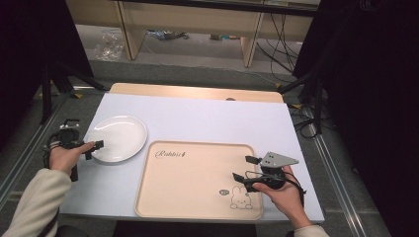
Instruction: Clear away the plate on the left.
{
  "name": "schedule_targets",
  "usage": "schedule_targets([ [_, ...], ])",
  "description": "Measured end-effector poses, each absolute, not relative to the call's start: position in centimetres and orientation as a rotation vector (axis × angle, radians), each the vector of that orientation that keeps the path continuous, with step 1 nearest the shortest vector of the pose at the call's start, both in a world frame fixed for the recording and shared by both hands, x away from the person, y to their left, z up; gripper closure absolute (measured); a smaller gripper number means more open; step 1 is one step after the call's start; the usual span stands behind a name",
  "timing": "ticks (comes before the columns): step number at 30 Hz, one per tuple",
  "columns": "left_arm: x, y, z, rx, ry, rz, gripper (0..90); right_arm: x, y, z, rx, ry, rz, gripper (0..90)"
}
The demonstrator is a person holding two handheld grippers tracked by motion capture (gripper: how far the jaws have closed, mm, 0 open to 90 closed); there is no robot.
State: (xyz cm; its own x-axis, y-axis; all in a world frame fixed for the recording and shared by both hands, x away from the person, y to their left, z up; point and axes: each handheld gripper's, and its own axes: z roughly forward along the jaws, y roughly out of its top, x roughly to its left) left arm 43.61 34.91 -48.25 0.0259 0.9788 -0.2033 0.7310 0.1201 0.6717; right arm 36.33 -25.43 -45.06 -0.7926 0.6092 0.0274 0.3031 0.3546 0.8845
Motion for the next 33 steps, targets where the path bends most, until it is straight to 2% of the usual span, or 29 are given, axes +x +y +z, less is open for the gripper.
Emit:
schedule_targets([
  [1,43.6,34.9,-48.4,1.632,1.779,0.479,24.8,36.3,-25.4,-45.1,0.814,2.318,1.414,20.3],
  [2,43.8,35.2,-48.5,1.614,1.789,0.459,29.8,36.3,-25.4,-45.1,0.807,2.317,1.411,20.3],
  [4,43.9,35.5,-48.6,1.596,1.798,0.432,31.8,36.3,-25.4,-45.1,0.808,2.318,1.411,20.3],
  [8,44.1,36.5,-48.9,1.509,1.871,0.364,45.7,36.3,-25.5,-44.9,0.807,2.322,1.384,20.3],
  [10,44.1,36.7,-48.9,1.473,1.878,0.341,47.2,36.3,-25.5,-44.9,0.808,2.322,1.384,20.3],
  [12,44.1,37.2,-49.1,1.423,1.89,0.293,53.2,36.3,-25.4,-45.1,0.807,2.323,1.407,20.3],
  [23,44.2,38.4,-49.8,1.299,1.9,0.175,73.0,36.3,-25.3,-45.2,0.822,2.337,1.407,20.3],
  [29,44.4,38.8,-50.3,1.183,1.889,0.066,75.5,36.4,-25.3,-45.2,0.812,2.342,1.397,20.3],
  [33,44.3,39.2,-50.4,1.183,1.89,0.03,77.6,36.4,-25.3,-45.3,0.812,2.343,1.39,20.3],
])
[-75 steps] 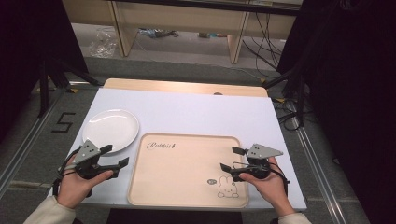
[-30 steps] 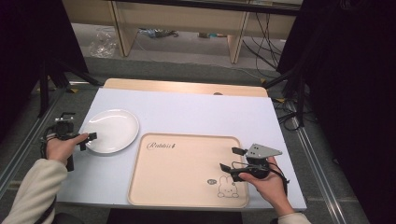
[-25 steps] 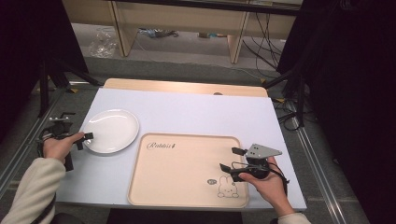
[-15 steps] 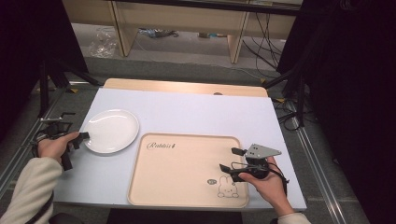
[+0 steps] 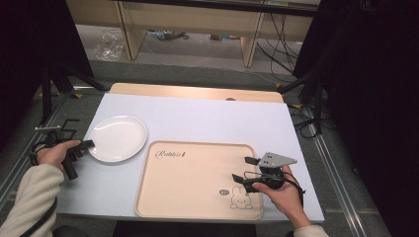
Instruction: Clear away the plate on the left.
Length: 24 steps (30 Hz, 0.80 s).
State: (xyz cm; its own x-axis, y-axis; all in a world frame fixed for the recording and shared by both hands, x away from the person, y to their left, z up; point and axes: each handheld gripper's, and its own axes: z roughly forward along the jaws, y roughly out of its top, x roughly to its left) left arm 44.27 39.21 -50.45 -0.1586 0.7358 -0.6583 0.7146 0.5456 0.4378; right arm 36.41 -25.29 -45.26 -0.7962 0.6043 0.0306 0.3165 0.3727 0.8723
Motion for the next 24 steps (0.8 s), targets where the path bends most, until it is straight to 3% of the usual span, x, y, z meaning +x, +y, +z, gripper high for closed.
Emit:
schedule_targets([
  [5,44.1,39.5,-50.9,1.114,1.853,-0.017,80.4,36.4,-25.3,-45.2,0.812,2.339,1.397,20.2],
  [7,43.9,40.1,-51.0,1.167,1.822,-0.06,81.1,36.4,-25.3,-45.2,0.812,2.334,1.399,20.2],
  [11,43.8,40.0,-50.6,0.998,1.752,-0.114,86.8,36.4,-25.4,-45.2,0.812,2.334,1.402,20.3],
  [13,43.6,40.3,-50.3,1.095,1.751,-0.104,86.9,36.4,-25.3,-45.2,0.813,2.337,1.405,20.3],
  [14,43.7,40.0,-50.3,1.011,1.744,-0.104,87.0,36.4,-25.4,-45.2,0.807,2.33,1.401,20.3],
  [15,43.5,40.4,-50.4,1.076,1.737,-0.119,87.1,36.4,-25.4,-45.2,0.806,2.329,1.4,20.3],
  [19,43.5,40.3,-50.3,1.054,1.729,-0.122,87.0,36.4,-25.4,-45.1,0.805,2.333,1.397,20.2],
  [20,43.6,40.0,-50.3,0.969,1.719,-0.123,87.0,36.4,-25.4,-45.1,0.805,2.334,1.396,20.3],
  [24,43.6,40.0,-50.3,0.928,1.711,-0.14,86.7,36.4,-25.4,-45.2,0.805,2.33,1.4,20.3],
])
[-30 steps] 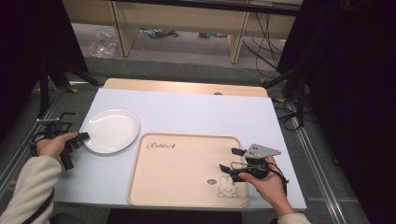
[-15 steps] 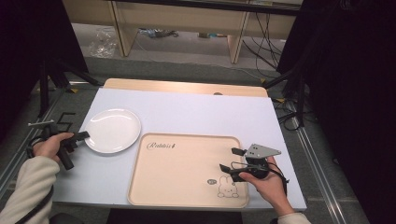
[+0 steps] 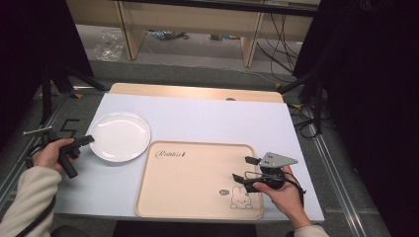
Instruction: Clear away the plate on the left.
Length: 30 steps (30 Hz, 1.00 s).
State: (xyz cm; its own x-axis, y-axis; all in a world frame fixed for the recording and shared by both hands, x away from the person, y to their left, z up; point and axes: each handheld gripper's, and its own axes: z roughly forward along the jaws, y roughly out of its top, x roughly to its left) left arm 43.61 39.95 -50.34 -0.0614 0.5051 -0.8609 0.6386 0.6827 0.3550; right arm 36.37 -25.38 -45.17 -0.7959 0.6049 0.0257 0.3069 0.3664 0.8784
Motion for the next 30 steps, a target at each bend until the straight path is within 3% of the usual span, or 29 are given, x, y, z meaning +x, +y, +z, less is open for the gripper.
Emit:
schedule_targets([
  [2,43.4,40.2,-50.3,0.975,1.735,-0.135,86.5,36.4,-25.4,-45.2,0.804,2.327,1.399,20.3],
  [5,43.7,39.8,-50.1,0.847,1.751,-0.133,86.2,36.4,-25.4,-45.2,0.804,2.327,1.398,20.3],
  [8,43.5,39.9,-50.0,0.832,1.744,-0.135,86.2,36.3,-25.4,-45.1,0.809,2.328,1.401,20.3],
  [10,43.1,40.5,-50.2,0.942,1.718,-0.141,86.2,36.3,-25.4,-45.1,0.808,2.327,1.4,20.3],
  [12,43.1,40.4,-50.1,0.935,1.715,-0.138,86.3,36.3,-25.4,-45.1,0.808,2.326,1.402,20.3],
  [13,43.3,40.0,-49.8,0.821,1.712,-0.143,86.2,36.3,-25.4,-45.1,0.808,2.327,1.404,20.2],
  [16,43.2,40.0,-49.7,0.82,1.708,-0.141,86.2,36.3,-25.4,-45.1,0.807,2.326,1.404,20.3],
  [17,43.0,40.3,-49.9,0.888,1.686,-0.14,86.1,36.3,-25.4,-45.1,0.807,2.326,1.404,20.3],
  [19,43.1,39.9,-49.6,0.836,1.709,-0.137,86.1,36.3,-25.4,-45.1,0.809,2.326,1.408,20.3],
  [30,42.8,39.5,-49.0,0.889,1.67,-0.15,86.2,36.2,-25.5,-44.9,0.807,2.324,1.38,20.3],
])
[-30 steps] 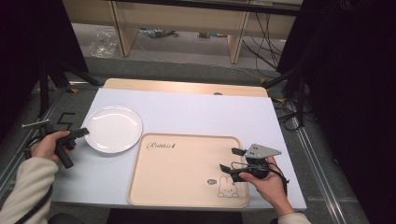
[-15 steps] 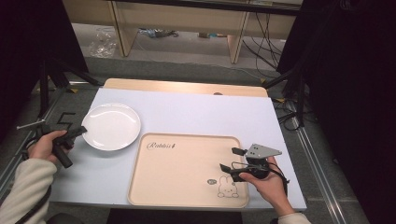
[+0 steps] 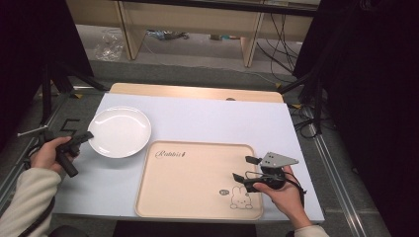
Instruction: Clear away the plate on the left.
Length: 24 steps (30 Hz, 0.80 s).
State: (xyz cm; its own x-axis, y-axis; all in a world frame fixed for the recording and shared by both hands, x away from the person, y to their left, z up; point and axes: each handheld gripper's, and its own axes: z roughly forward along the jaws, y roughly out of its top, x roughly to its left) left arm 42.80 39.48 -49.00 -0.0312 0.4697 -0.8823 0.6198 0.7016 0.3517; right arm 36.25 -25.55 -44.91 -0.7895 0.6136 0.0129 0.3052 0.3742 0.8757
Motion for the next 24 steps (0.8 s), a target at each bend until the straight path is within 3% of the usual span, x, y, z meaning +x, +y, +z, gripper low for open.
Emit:
schedule_targets([
  [24,42.4,38.3,-48.0,0.875,1.635,-0.173,86.1,36.2,-25.4,-45.0,0.825,2.323,1.417,20.3],
])
